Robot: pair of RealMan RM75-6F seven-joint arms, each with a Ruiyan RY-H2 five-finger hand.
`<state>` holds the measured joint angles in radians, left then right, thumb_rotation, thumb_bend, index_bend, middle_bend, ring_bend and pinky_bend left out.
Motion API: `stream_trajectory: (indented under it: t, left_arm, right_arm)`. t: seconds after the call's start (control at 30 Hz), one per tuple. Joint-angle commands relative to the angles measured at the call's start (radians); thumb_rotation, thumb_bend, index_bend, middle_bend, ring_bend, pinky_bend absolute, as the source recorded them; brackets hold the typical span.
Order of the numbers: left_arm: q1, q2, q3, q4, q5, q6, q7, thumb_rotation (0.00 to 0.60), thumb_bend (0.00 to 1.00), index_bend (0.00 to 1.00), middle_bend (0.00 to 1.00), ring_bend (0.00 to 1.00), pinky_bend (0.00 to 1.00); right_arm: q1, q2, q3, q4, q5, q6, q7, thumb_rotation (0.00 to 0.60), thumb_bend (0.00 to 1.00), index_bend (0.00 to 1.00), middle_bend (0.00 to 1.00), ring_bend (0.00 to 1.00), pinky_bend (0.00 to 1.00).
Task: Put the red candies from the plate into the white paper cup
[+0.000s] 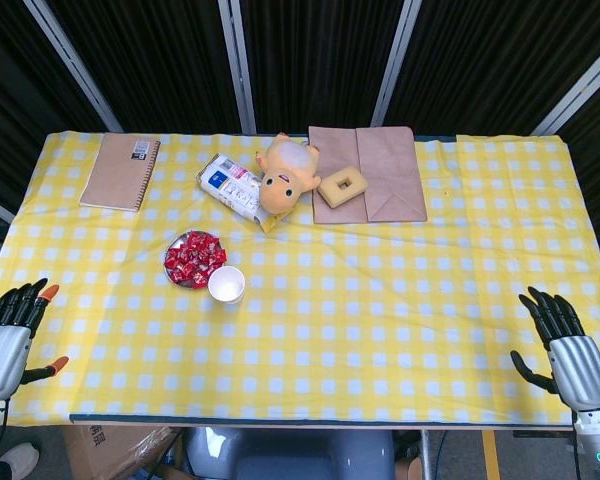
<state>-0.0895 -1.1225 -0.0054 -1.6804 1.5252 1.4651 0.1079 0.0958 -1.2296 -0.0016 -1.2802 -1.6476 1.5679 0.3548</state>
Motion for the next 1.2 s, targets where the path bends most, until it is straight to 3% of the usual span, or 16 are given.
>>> stream_trajectory:
  t: [0.03,0.53,0.63,0.67,0.73,0.8,0.83,1.03,1.2]
  left_arm:
    - [0.000,0.000,0.000,0.000,0.000,0.000,0.000,0.600,0.07,0.00,0.00,0.00,0.00]
    - [-0.005,0.002,0.000,-0.005,-0.010,-0.015,0.005,0.600,0.07,0.00,0.00,0.00,0.00]
    - [-0.007,0.003,0.000,-0.009,-0.012,-0.019,0.017,0.600,0.07,0.00,0.00,0.02,0.13]
    - [-0.008,0.003,-0.002,-0.011,-0.013,-0.018,0.022,0.600,0.07,0.00,0.00,0.12,0.27]
    - [-0.013,0.003,-0.010,-0.015,-0.012,-0.014,0.038,0.600,0.07,0.00,0.00,0.49,0.62]
    - [-0.026,-0.002,-0.024,-0.020,-0.006,-0.014,0.060,0.600,0.08,0.00,0.01,0.73,0.80]
    - [-0.035,-0.002,-0.029,-0.029,-0.011,-0.024,0.065,0.600,0.08,0.00,0.05,0.78,0.84]
    - [-0.131,-0.021,-0.093,-0.082,-0.082,-0.137,0.174,0.600,0.08,0.06,0.20,0.88,0.91]
    - [-0.239,-0.049,-0.145,-0.121,-0.217,-0.290,0.298,0.600,0.08,0.08,0.20,0.88,0.92]
  right_arm:
    - [0.000,0.000,0.000,0.001,0.000,-0.001,0.001,0.600,0.42,0.00,0.00,0.00,0.00]
    - [-0.001,0.001,-0.001,-0.002,0.003,-0.003,-0.002,0.600,0.42,0.00,0.00,0.00,0.00]
    - [-0.002,0.002,0.000,-0.003,0.002,0.002,0.000,0.600,0.42,0.00,0.00,0.00,0.00]
    - [-0.002,0.002,-0.001,-0.003,0.002,0.001,0.000,0.600,0.42,0.00,0.00,0.00,0.00]
    - [-0.002,0.002,-0.002,-0.004,0.000,0.002,0.000,0.600,0.42,0.00,0.00,0.00,0.00]
    - [-0.003,0.003,-0.003,-0.007,0.000,0.001,0.002,0.600,0.42,0.00,0.00,0.00,0.00]
    - [-0.002,0.005,-0.003,-0.007,0.001,-0.001,0.004,0.600,0.42,0.00,0.00,0.00,0.00]
    - [-0.001,0.010,0.000,-0.012,0.006,-0.004,0.021,0.600,0.42,0.00,0.00,0.00,0.00]
    - [-0.001,0.014,-0.001,-0.016,0.008,-0.007,0.034,0.600,0.42,0.00,0.00,0.00,0.00]
